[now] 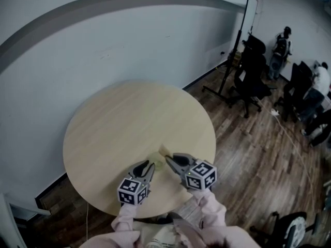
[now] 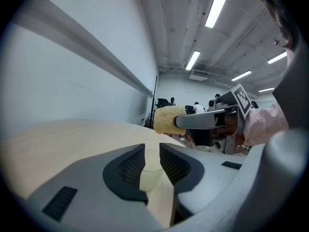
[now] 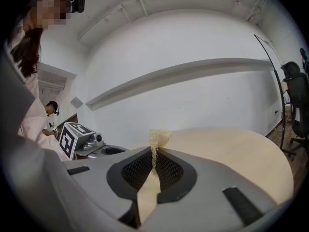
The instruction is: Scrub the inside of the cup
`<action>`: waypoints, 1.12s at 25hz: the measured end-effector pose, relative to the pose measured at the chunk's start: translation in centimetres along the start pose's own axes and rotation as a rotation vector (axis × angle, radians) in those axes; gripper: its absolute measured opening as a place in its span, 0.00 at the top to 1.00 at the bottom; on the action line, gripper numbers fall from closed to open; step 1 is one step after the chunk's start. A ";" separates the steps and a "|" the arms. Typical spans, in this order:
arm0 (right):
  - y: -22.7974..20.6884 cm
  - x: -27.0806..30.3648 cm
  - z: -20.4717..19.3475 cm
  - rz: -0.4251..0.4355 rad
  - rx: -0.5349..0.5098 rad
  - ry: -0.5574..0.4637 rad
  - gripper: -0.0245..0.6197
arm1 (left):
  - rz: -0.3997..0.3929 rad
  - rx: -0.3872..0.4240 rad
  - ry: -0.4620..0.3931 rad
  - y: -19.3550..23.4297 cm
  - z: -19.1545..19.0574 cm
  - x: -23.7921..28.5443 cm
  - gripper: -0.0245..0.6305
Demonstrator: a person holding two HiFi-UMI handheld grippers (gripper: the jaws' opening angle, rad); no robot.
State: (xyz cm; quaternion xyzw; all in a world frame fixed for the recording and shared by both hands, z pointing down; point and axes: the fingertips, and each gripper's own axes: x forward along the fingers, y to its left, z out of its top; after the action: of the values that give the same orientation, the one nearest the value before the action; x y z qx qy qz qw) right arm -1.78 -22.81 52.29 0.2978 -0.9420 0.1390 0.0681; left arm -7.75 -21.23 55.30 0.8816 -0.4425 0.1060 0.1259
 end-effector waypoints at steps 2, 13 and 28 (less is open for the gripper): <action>-0.5 0.1 -0.2 0.011 -0.013 0.026 0.92 | -0.002 -0.001 0.019 -0.2 -0.7 0.6 0.77; -1.8 2.0 -0.5 0.143 -0.199 0.207 0.92 | 0.028 0.004 0.091 -0.1 -3.8 4.1 0.43; -0.8 4.8 -2.2 0.324 -0.472 0.399 0.92 | 0.029 -0.062 0.119 0.6 -6.8 6.7 0.34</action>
State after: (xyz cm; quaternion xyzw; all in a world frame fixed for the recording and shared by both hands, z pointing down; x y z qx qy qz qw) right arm -5.12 -25.34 55.55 0.0876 -0.9514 -0.0180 0.2947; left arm -4.78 -24.48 63.78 0.8629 -0.4499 0.1465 0.1777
